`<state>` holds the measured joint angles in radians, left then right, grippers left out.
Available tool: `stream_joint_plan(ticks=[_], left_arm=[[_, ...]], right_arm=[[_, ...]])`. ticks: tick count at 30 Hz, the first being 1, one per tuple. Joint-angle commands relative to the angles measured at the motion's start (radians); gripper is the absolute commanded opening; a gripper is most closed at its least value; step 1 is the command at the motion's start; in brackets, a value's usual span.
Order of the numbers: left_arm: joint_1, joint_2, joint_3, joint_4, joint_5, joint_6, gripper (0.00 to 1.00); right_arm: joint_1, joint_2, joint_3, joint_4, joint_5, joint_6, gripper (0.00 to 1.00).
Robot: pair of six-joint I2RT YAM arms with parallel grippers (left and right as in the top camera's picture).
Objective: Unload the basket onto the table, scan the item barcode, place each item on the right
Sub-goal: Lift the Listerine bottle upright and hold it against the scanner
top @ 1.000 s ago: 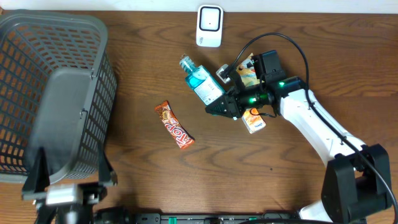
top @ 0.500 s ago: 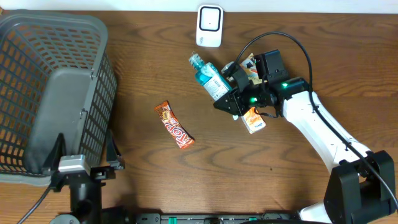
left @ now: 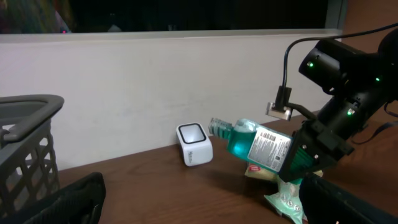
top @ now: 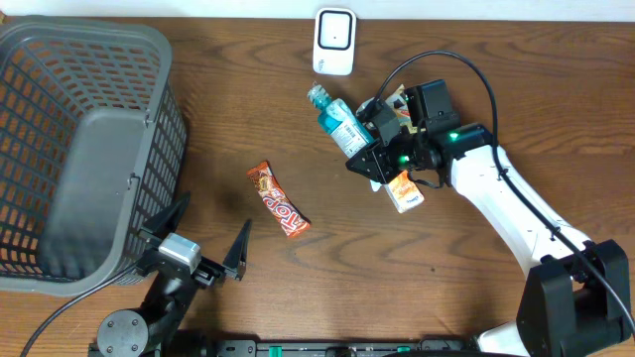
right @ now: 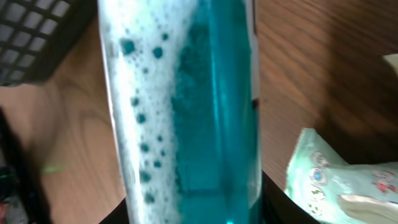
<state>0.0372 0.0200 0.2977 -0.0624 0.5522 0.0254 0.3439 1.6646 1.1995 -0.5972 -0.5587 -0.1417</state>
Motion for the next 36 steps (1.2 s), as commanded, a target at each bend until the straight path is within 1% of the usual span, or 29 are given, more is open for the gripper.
stream_joint_plan(ticks=[1,3,7,10,13,18,19,27,28,32,33,36], left_arm=[[-0.003,0.003,-0.001,-0.012,-0.018,0.007,0.99],[-0.003,0.003,-0.001,-0.037,-0.018,0.007,0.99],[-0.003,0.003,-0.001,-0.115,-0.018,0.007,0.99],[-0.003,0.003,-0.001,-0.174,-0.018,0.007,0.99],[-0.003,0.003,-0.001,-0.195,-0.018,0.007,0.99],[-0.003,0.003,-0.001,-0.214,-0.018,0.007,0.99],[-0.003,0.003,-0.001,-0.225,-0.018,0.007,0.99],[-0.003,0.003,-0.001,-0.275,-0.018,0.007,0.99],[-0.003,0.003,-0.001,-0.300,-0.018,0.007,0.99],[-0.003,0.003,-0.001,-0.369,-0.018,0.007,0.99],[-0.003,0.003,-0.001,-0.386,-0.018,0.007,0.99],[-0.003,0.003,-0.001,-0.457,-0.018,0.007,0.99]], right_arm=[[0.031,-0.039,0.016,0.013,0.208,-0.040,0.01],[0.040,-0.037,0.016,0.024,0.304,-0.045,0.01],[0.057,-0.023,0.016,0.081,0.359,-0.141,0.01],[0.063,-0.003,0.016,0.166,0.386,-0.206,0.01],[0.064,0.022,0.016,0.265,0.458,-0.244,0.01],[0.064,0.086,0.016,0.461,0.677,-0.267,0.01],[0.064,0.106,0.016,0.525,0.713,-0.288,0.01],[0.064,0.220,0.016,0.903,0.794,-0.398,0.01],[0.064,0.261,0.016,1.004,0.827,-0.423,0.01],[0.063,0.372,0.046,1.238,0.928,-0.508,0.01],[0.063,0.401,0.069,1.260,0.935,-0.538,0.01],[0.063,0.487,0.172,1.252,0.955,-0.610,0.01]])
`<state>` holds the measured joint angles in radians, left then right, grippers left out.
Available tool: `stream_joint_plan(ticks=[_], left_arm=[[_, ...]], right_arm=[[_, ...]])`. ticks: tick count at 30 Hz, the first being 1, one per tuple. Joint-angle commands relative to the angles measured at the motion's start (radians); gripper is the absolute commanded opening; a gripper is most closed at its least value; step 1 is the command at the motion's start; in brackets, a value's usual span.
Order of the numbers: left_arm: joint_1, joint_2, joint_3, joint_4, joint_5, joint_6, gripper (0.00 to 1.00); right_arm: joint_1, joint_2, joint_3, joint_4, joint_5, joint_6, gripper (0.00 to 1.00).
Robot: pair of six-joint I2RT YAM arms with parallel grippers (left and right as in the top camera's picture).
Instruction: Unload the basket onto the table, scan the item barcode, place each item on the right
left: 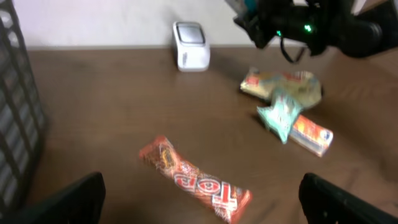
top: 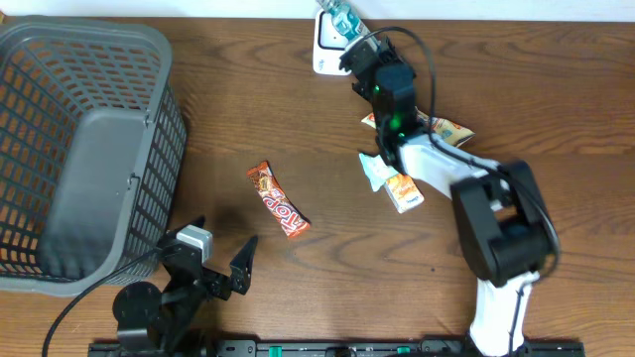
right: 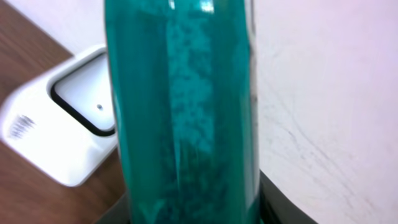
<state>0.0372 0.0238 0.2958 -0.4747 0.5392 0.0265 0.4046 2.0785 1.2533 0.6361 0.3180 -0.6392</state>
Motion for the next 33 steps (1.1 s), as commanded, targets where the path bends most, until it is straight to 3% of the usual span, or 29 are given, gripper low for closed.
stream_joint_plan(ticks=[1,13,18,27,33], left_arm=[[-0.003,0.000,0.001,-0.071,-0.005,0.006,0.99],[-0.003,0.000,0.001,-0.375,-0.005,0.006,0.99],[-0.003,0.000,0.001,-0.396,-0.010,0.006,0.99],[-0.003,0.000,0.001,-0.396,-0.032,0.006,0.99],[-0.003,0.000,0.001,-0.396,-0.032,0.006,0.99]], right_arm=[[0.002,0.110,0.167,0.018,0.095,-0.141,0.01],[0.001,0.478,0.702,-0.109,0.209,-0.541,0.01],[0.003,0.497,0.715,-0.122,0.245,-0.566,0.01],[-0.022,0.375,0.715,-0.137,0.427,-0.608,0.01],[-0.087,0.282,0.715,-0.337,0.647,-0.550,0.01]])
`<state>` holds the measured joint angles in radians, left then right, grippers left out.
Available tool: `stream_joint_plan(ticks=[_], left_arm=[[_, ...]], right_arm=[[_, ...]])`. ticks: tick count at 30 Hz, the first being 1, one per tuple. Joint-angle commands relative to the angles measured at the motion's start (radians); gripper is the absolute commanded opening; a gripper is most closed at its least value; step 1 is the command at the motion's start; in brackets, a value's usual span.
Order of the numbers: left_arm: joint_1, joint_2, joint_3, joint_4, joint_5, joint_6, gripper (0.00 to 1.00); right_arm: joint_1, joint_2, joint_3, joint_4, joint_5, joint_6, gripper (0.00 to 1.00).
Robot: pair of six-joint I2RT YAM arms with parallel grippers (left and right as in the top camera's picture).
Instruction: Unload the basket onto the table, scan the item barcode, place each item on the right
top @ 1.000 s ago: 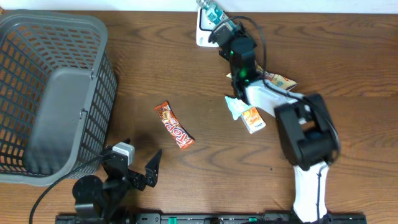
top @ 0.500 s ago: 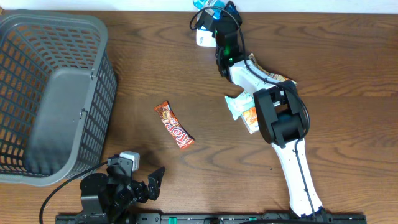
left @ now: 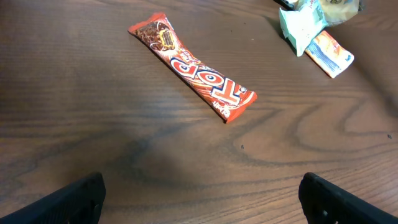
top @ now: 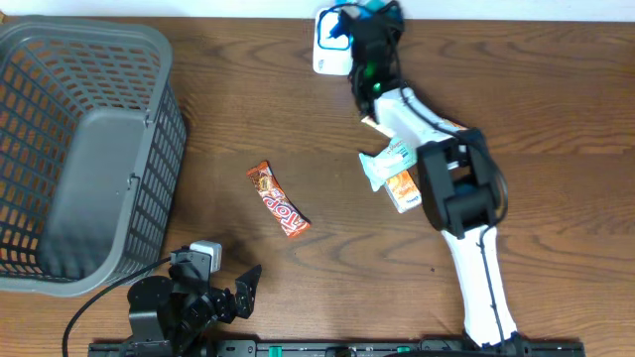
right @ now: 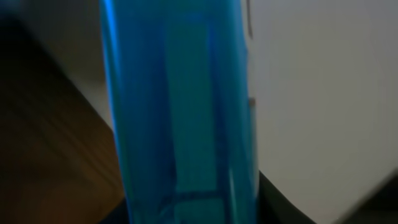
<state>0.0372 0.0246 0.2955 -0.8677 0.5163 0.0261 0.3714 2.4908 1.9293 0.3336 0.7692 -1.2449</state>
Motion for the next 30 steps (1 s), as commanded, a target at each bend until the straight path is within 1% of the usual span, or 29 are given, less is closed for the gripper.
stream_joint_plan(ticks=[1,4,8,9,10,13,15,17,19,22,27,29,30], left_arm=[[-0.003,-0.001,0.001,-0.003,-0.009,0.006,0.99],[-0.003,-0.001,0.001,-0.003,-0.009,0.006,0.99],[-0.003,-0.001,0.001,-0.003,-0.009,0.006,0.99],[-0.003,-0.001,0.001,-0.003,-0.009,0.006,0.99],[-0.003,-0.001,0.001,-0.003,-0.009,0.006,0.99],[-0.003,-0.001,0.001,-0.003,-0.009,0.006,0.99],[-0.003,-0.001,0.001,-0.003,-0.009,0.006,0.99],[-0.003,-0.001,0.001,-0.003,-0.009,0.006,0.99],[-0.003,-0.001,0.001,-0.003,-0.009,0.006,0.99],[-0.003,-0.001,0.001,-0.003,-0.009,0.006,0.99],[-0.003,-0.001,0.001,-0.003,-0.009,0.006,0.99],[-0.003,-0.001,0.001,-0.003,-0.009,0.006,0.99],[-0.003,-0.001,0.001,-0.003,-0.009,0.006,0.99]], right_arm=[[-0.068,-0.132,0.039,-0.066,0.237,0.076,0.01],[-0.129,-0.132,0.037,-0.211,0.357,0.151,0.01],[-0.243,-0.132,0.037,-0.581,0.385,0.402,0.01],[-0.270,-0.132,0.037,-0.655,0.382,0.471,0.01],[-0.307,-0.132,0.037,-0.745,0.375,0.573,0.01],[-0.398,-0.132,0.037,-0.914,0.371,0.783,0.01],[-0.460,-0.132,0.037,-1.025,0.323,0.887,0.01],[-0.520,-0.132,0.037,-1.127,0.235,0.973,0.01],[-0.579,-0.132,0.035,-1.204,0.136,1.044,0.01],[-0.660,-0.132,0.020,-1.264,0.029,1.125,0.01],[-0.795,-0.132,-0.047,-1.312,-0.003,1.262,0.01],[-0.838,-0.132,-0.073,-1.330,-0.003,1.310,0.06],[-0.859,-0.132,-0.085,-1.342,-0.009,1.337,0.11]])
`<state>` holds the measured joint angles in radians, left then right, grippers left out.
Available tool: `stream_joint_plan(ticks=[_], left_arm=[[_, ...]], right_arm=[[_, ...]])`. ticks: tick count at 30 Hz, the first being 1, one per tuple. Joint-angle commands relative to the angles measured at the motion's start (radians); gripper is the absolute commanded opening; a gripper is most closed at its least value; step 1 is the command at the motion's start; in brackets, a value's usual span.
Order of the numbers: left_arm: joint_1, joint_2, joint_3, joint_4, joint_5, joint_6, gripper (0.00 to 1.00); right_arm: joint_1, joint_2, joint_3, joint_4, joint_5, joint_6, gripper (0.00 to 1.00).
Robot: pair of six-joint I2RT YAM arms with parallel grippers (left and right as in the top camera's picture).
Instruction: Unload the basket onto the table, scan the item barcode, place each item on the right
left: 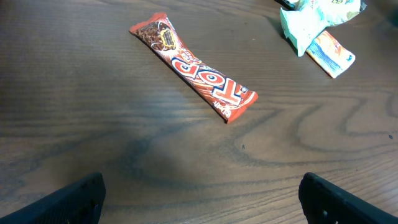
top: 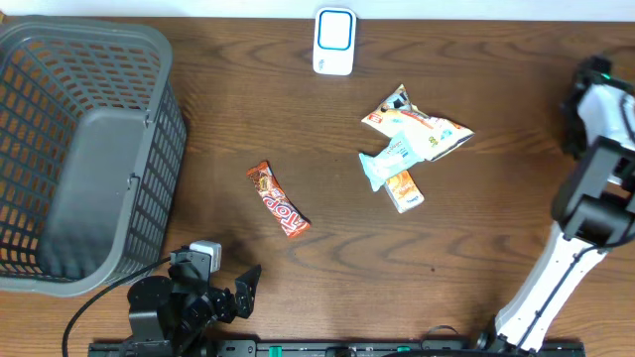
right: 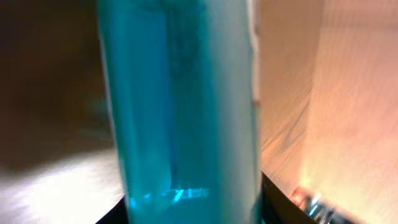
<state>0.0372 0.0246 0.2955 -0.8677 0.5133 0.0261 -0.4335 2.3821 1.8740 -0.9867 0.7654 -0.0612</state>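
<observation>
A teal-blue bottle [right: 180,93] of liquid fills the right wrist view, and my right gripper [right: 193,208] is shut on it, its dark jaws showing on either side at the bottom. Overhead, the right arm [top: 598,99] stands at the table's far right edge and the bottle itself is hidden there. The white barcode scanner [top: 334,42] sits at the back centre, well left of that arm. At the front left my left gripper [top: 220,295] is open and holds nothing; its fingertips [left: 68,199] frame bare wood.
A grey mesh basket [top: 30,59] takes up the left side. A red-orange candy bar [top: 279,200] lies mid-table, also in the left wrist view [left: 194,68]. A cluster of snack packets [top: 409,124] and an orange pack [top: 404,189] lies right of centre.
My right arm has swung from the scanner at the back centre to the table's far right edge, still holding the bottle. The left arm has not moved.
My right gripper first held the bottle over the snack packets. It then held it up at the scanner for two moments, and now holds it at the far right edge. Meanwhile the open left gripper tipped down toward the table and stayed at the front.
</observation>
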Motion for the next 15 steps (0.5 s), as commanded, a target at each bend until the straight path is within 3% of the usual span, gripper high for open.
stream_joint_plan(ticks=[1,4,6,15], left_arm=[[-0.003,-0.001,0.001,-0.003,-0.006,0.006,0.99],[-0.003,-0.001,0.001,-0.003,-0.006,0.006,0.99],[-0.003,-0.001,0.001,-0.003,-0.006,0.006,0.99],[-0.003,-0.001,0.001,-0.003,-0.006,0.006,0.99]], right_arm=[[-0.071,-0.024,-0.038,-0.031,-0.019,0.169,0.17],[-0.122,-0.024,-0.046,-0.064,-0.094,0.193,0.63],[-0.152,-0.024,-0.045,-0.089,-0.129,0.213,0.99],[-0.152,-0.135,-0.041,-0.104,-0.312,0.247,0.99]])
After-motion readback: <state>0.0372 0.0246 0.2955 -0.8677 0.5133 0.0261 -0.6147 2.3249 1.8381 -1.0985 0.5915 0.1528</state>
